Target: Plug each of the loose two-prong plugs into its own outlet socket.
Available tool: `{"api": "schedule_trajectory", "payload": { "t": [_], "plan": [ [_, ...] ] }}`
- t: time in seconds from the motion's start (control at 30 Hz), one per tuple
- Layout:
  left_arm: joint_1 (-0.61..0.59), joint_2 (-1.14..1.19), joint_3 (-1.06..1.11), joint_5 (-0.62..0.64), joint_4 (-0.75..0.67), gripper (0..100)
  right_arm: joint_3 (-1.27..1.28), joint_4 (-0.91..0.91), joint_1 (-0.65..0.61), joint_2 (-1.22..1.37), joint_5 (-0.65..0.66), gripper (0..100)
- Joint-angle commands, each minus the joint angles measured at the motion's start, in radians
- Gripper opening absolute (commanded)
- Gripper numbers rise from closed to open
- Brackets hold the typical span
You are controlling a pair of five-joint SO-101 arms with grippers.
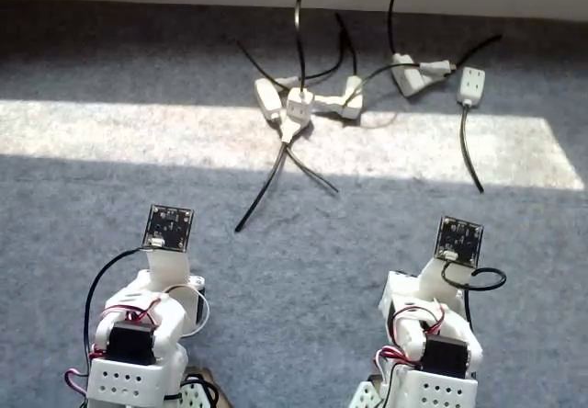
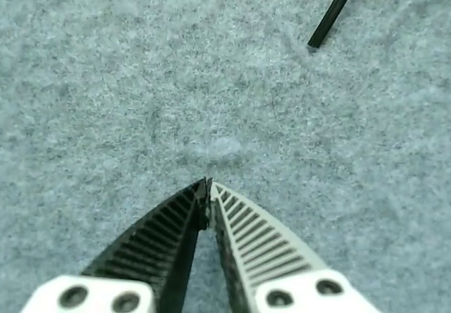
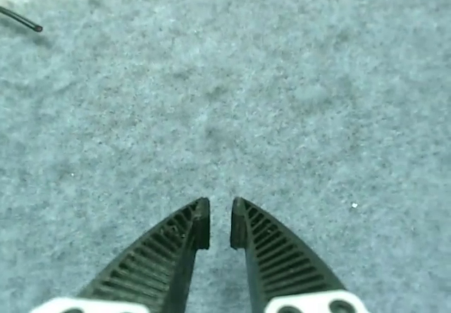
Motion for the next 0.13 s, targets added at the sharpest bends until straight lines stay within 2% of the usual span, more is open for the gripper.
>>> {"api": "schedule_trajectory", "payload": {
  "t": [0.0, 0.1],
  "plan": [
    [-0.008, 0.001, 0.016, -0.008, 0.008, 1, 0.130, 0.007, -0.005, -0.010, 0.011, 6.2],
    [-0.008, 0.001, 0.016, -0.008, 0.008, 1, 0.130, 0.007, -0.005, -0.010, 0.011, 6.2]
  ]
}}
